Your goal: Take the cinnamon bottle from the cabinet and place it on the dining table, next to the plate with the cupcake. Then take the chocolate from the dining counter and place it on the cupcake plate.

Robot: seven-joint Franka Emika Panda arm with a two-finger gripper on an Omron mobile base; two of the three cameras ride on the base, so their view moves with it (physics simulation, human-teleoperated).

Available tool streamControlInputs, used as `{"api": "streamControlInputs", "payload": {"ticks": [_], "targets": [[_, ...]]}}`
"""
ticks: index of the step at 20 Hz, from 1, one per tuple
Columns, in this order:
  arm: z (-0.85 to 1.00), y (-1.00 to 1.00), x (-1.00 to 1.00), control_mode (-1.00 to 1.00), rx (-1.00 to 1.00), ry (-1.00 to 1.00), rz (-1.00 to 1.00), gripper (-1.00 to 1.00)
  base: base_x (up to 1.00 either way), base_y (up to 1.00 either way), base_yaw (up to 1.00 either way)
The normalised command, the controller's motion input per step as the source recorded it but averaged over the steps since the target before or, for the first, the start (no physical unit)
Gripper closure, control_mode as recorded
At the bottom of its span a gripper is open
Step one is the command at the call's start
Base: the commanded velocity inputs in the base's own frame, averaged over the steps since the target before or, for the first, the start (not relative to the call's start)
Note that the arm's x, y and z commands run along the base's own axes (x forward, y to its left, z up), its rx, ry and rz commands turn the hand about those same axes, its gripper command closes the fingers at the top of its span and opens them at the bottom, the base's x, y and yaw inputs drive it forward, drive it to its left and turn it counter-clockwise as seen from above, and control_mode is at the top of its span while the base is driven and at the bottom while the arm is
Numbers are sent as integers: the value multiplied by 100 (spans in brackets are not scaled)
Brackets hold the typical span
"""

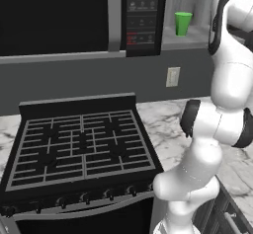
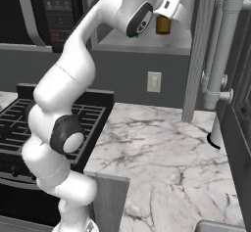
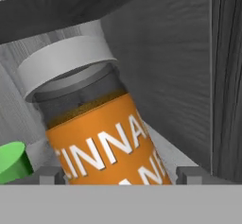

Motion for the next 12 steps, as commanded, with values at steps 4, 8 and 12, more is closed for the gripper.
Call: {"api": "streamControlInputs", "payload": {"ticks": [4, 8, 12], "targets": [[-23, 47, -100, -100, 0, 0, 6, 100, 0, 0, 0], [-40, 51, -100, -100, -1, 0, 12, 100, 0, 0, 0], [-42, 42, -100, -100, 0, 0, 20, 100, 0, 0, 0]]}}
